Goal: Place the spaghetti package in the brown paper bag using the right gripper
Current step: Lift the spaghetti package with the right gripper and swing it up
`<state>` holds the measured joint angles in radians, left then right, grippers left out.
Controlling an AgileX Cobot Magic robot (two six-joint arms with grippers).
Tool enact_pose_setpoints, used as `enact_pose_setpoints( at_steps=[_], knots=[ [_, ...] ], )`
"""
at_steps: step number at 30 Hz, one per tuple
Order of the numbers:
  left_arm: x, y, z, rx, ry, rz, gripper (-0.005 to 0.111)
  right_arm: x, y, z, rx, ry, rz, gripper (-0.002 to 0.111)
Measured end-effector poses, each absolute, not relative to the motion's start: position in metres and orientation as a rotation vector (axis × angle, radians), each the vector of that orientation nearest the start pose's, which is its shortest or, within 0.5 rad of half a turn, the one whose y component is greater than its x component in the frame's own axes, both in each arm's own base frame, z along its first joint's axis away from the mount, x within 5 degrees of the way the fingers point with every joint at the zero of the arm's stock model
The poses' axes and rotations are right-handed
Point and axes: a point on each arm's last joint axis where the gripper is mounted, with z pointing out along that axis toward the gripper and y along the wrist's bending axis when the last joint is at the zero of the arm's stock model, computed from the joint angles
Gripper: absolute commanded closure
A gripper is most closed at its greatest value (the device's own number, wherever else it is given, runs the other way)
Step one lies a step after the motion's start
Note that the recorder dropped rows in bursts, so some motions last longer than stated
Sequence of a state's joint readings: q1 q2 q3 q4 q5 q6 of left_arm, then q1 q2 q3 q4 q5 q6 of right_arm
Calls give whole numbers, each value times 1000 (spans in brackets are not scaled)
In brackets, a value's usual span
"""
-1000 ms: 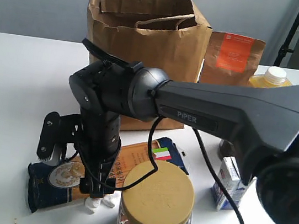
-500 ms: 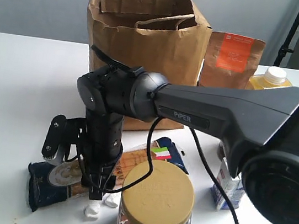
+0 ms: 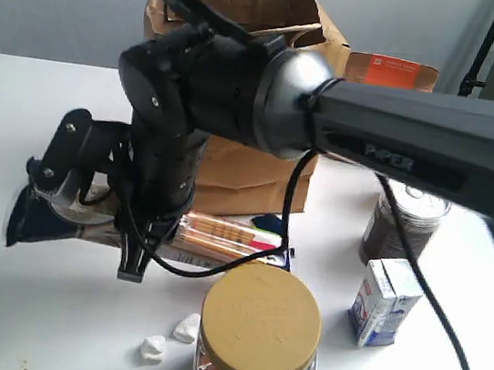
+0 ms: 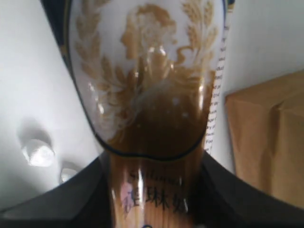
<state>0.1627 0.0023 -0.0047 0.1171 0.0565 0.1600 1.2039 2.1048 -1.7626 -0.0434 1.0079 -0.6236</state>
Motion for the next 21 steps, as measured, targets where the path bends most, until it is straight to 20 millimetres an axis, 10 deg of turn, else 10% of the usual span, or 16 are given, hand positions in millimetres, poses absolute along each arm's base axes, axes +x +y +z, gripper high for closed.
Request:
enact_pose_setpoints(
  at_steps=[21],
  knots=[
    [56, 10, 210, 83, 1546, 354, 107, 103, 413, 378, -1710, 1389, 696, 108]
  ],
)
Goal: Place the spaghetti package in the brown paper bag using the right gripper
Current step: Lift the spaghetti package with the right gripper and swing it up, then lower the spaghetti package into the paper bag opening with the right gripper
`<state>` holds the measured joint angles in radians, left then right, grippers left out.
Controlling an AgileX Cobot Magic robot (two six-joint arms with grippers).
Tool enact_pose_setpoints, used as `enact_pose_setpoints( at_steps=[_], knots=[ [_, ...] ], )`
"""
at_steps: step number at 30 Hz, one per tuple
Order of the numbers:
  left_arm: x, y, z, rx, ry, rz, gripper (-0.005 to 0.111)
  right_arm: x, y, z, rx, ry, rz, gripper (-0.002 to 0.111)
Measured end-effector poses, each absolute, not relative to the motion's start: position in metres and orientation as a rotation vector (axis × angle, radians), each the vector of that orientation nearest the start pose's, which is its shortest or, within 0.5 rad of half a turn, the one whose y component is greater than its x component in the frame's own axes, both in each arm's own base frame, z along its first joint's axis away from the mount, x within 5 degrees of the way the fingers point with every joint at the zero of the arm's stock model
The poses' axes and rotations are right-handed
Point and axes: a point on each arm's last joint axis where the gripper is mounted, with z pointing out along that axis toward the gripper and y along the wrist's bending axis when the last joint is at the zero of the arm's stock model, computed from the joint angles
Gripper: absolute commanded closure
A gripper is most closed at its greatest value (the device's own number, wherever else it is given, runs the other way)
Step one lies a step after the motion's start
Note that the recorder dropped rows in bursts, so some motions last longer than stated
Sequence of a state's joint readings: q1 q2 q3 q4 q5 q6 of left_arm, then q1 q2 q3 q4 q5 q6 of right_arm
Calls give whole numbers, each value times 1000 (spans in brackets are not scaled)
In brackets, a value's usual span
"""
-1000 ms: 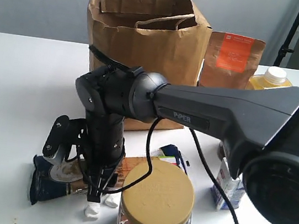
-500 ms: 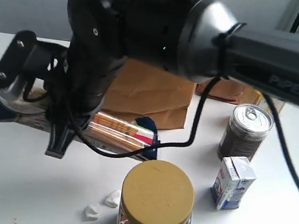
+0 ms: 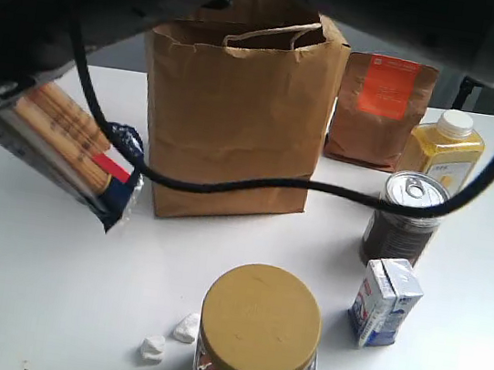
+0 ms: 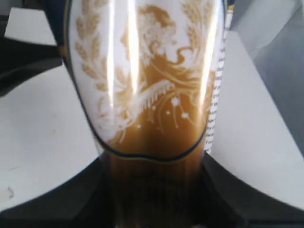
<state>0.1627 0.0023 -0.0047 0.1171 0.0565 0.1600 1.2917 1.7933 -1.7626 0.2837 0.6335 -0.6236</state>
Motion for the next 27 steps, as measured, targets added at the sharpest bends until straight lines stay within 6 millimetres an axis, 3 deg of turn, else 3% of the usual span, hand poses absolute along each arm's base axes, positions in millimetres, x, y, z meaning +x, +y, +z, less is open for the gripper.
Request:
enact_pose_setpoints(
  at_steps=[9, 17, 27],
  knots=[
    [56, 10, 210, 83, 1546, 354, 107, 113, 399, 420, -1466, 1280, 685, 108],
    [56, 10, 210, 83, 1546, 354, 107, 149, 379, 448, -1174, 1284, 678, 108],
    [56, 10, 210, 83, 1546, 354, 107, 203, 355, 461, -922, 1283, 652, 108]
  ],
)
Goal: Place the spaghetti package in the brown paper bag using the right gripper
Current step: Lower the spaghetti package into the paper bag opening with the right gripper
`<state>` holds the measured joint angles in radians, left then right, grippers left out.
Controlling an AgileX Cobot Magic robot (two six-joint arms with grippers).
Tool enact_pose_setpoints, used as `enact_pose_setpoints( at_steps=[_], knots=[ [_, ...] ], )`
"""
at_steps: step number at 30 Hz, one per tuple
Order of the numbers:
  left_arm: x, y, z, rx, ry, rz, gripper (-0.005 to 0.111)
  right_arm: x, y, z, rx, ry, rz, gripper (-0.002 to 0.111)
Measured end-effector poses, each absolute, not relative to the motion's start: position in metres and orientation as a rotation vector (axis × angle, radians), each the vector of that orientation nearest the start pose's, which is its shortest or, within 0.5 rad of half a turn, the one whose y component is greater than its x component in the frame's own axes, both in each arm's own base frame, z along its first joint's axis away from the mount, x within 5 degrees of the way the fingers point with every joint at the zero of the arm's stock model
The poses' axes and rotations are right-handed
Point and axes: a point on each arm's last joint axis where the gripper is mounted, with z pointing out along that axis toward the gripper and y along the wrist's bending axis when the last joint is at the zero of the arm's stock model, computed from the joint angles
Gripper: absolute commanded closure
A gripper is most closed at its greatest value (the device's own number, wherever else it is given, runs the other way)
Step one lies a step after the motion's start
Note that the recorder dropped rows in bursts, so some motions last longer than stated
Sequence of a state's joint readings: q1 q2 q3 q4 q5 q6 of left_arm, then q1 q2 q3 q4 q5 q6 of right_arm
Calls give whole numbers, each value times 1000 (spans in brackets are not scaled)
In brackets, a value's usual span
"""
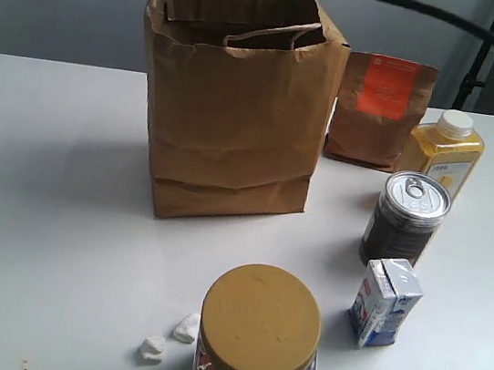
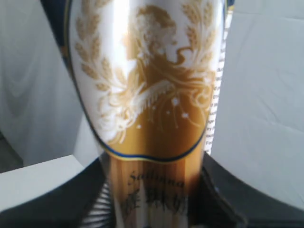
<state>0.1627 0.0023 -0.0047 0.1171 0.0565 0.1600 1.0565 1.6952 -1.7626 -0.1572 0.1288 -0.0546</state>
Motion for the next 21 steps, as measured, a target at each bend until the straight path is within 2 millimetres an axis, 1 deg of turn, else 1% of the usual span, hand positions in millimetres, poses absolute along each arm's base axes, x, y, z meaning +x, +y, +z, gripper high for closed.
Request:
enact_pose_setpoints(
  at_steps=[3, 5, 7, 12, 14, 16, 21],
  knots=[
    [56, 10, 210, 83, 1546, 354, 107, 224, 352, 455, -857, 1303, 651, 108],
    [56, 10, 210, 83, 1546, 354, 107, 240, 352, 444, -832, 1336, 641, 108],
    [56, 10, 210, 83, 1546, 354, 107, 253, 355, 431, -827, 1374, 625, 108],
    [56, 10, 210, 83, 1546, 354, 107, 282, 365, 389, -842, 1486, 573, 108],
    [56, 10, 210, 83, 1546, 354, 107, 290, 367, 374, -856, 1528, 553, 108],
    [56, 10, 210, 83, 1546, 354, 107, 293, 367, 360, -866, 1571, 544, 108],
    [56, 10, 210, 83, 1546, 354, 107, 291, 364, 334, -898, 1650, 526, 108]
  ],
)
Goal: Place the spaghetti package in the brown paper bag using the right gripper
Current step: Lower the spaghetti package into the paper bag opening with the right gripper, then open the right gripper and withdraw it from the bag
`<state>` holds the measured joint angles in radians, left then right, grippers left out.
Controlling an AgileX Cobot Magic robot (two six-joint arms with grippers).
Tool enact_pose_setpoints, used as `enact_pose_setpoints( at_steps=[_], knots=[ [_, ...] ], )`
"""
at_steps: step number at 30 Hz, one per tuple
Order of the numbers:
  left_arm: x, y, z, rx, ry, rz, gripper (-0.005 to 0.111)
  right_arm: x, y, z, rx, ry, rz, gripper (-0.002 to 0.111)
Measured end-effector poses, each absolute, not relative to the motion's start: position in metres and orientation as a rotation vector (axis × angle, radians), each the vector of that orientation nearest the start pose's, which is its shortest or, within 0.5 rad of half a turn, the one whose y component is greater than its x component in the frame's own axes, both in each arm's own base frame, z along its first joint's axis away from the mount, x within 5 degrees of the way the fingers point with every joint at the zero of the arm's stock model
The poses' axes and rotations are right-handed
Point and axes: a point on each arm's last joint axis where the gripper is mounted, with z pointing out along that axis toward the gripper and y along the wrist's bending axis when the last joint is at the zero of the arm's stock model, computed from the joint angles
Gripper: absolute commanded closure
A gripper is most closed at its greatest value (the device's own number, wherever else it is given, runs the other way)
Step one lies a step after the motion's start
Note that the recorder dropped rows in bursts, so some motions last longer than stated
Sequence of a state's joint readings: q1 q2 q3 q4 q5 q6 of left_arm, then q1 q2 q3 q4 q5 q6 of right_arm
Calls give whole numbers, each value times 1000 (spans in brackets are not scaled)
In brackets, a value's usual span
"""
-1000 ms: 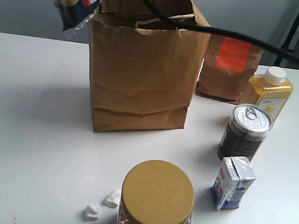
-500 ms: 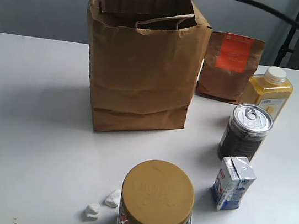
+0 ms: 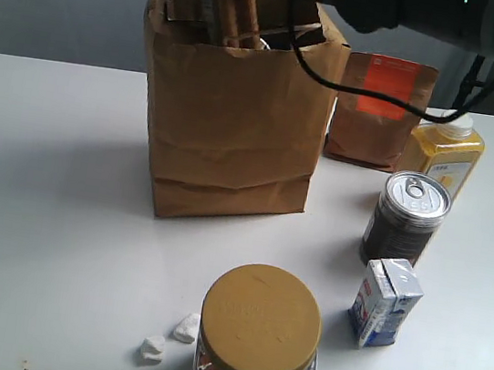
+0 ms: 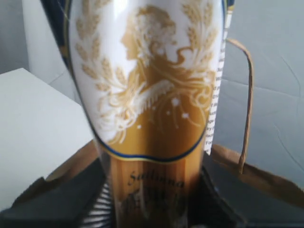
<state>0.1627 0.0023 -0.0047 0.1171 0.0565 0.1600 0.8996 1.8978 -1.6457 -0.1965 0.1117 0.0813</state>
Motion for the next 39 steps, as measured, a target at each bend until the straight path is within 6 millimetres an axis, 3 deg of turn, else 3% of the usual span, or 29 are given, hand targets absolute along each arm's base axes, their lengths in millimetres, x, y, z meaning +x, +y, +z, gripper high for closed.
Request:
enact_pose_setpoints(
  at_steps=[7, 16, 23, 31, 36, 39],
  knots=[
    [56, 10, 210, 83, 1546, 354, 107, 289, 358, 307, -913, 1588, 543, 108],
    [56, 10, 210, 83, 1546, 354, 107, 301, 350, 318, -869, 1428, 557, 108],
    [56, 10, 210, 83, 1546, 354, 107, 309, 352, 298, -877, 1473, 557, 108],
    [56, 10, 210, 83, 1546, 354, 107, 303, 348, 272, -872, 1573, 590, 108],
    [56, 10, 210, 83, 1546, 354, 107, 295, 343, 269, -883, 1594, 593, 92],
    [56, 10, 210, 83, 1546, 354, 107, 290, 340, 270, -890, 1598, 593, 74]
  ],
)
